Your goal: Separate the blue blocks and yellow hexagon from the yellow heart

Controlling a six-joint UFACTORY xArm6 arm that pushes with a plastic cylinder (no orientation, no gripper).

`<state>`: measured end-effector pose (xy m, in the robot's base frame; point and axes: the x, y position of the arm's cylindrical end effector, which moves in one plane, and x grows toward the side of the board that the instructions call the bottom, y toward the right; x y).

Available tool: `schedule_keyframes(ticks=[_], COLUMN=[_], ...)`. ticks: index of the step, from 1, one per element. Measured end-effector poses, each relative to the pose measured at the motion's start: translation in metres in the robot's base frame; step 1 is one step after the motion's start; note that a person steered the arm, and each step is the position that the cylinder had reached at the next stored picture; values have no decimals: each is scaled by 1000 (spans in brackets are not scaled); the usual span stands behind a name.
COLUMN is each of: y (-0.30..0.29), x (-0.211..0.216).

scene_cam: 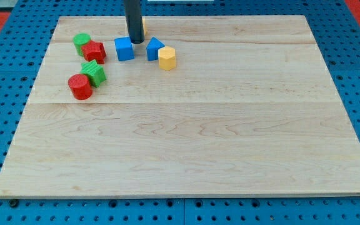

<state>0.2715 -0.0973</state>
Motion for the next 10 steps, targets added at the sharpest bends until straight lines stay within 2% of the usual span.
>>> schedule_keyframes(ticks=[1, 2, 3, 4, 5, 6, 7, 8, 9, 10], y=[-45, -55, -63, -47, -34, -39, -9, -9, 55, -4], x=[-6, 18, 23, 50, 53, 69, 86, 102, 122, 122])
